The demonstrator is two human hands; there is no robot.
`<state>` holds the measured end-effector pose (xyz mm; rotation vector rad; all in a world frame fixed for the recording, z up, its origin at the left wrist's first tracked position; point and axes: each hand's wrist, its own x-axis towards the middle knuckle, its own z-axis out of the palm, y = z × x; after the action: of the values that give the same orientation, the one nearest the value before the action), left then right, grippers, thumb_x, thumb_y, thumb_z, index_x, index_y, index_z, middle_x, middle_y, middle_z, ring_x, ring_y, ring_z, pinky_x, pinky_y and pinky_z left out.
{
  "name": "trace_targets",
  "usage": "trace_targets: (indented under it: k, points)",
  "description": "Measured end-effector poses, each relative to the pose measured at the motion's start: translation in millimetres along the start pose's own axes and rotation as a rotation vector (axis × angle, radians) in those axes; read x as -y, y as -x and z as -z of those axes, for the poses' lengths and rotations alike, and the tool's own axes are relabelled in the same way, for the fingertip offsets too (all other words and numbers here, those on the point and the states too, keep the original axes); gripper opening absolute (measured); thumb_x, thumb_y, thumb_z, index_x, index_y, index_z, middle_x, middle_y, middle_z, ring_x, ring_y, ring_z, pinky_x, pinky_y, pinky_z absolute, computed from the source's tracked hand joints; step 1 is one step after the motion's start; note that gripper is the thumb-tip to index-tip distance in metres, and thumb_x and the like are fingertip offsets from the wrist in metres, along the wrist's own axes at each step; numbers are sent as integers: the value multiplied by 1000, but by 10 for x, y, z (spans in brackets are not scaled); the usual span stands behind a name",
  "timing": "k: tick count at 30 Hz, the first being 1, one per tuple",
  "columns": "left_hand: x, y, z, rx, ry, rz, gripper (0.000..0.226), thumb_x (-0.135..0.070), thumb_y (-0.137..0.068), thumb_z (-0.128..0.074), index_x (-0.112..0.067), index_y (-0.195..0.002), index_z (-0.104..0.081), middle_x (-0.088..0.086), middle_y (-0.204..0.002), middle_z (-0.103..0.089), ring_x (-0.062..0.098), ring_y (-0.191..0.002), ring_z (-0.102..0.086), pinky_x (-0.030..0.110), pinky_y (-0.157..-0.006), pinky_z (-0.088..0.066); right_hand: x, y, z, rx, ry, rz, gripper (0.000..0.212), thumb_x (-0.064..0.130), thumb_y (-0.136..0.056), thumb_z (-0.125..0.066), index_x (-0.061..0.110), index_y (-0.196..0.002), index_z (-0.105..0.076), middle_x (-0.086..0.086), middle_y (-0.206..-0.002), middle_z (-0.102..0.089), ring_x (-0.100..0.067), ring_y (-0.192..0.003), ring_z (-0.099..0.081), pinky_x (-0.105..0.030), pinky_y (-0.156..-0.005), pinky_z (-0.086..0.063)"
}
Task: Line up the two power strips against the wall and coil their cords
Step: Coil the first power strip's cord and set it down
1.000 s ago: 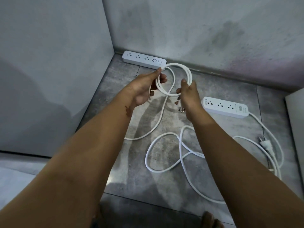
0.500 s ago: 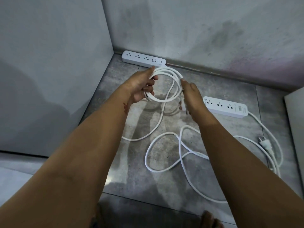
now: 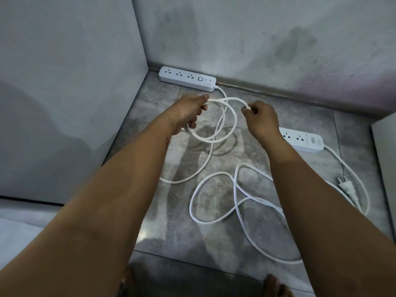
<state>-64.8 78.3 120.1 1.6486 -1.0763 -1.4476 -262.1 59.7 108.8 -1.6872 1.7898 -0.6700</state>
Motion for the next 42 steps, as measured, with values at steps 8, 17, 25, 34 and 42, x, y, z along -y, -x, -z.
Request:
trace_targets:
  k: [8,17,25,34,42]
  points:
    - [72,-43,-136,-183,-277,-76,39,-41,-104,-35,-18,-75,-47,0,-68,-42,16,-59,-38,31,-64,-39,251,3,114,264,-676,-498,18,8,-92,-62,8,-74,-60,-4,-55,-56,-14,-45,-56,-27,-51,-51]
    - [78,-15,-133,-135,166,31,36,-36,-105,-34,-15,-79,-47,-4,-57,-31,10,-43,-26,24,-46,-34,362,45,-68,228,-436,-243,18,18,-95,-59,21,-78,-54,4,-62,-59,-5,-47,-44,-16,-45,-32]
    - [47,33,-126,-55,437,75,36,-37,-105,-36,-14,-81,-47,-6,-52,-29,8,-38,-21,21,-41,-28,264,101,-216,13,-47,28,22,26,-90,-62,25,-75,-45,9,-73,-62,-22,-80,-61,-36,-75,-45]
    - [39,57,-120,60,578,76,39,-40,-105,-37,-14,-77,-47,-6,-51,-27,7,-39,-18,18,-37,-22,279,77,-226,-93,-273,-110,41,17,-79,-69,12,-107,-39,-4,-105,-48,-20,-90,-53,-34,-79,-46]
    - [21,43,-17,41,494,64,38,-39,-103,-43,-14,-75,-49,-7,-48,-27,6,-36,-18,19,-35,-19,199,217,-173,287,-467,-35,16,14,-96,-50,23,-108,-58,-5,-80,-69,-15,-67,-66,-29,-60,-53]
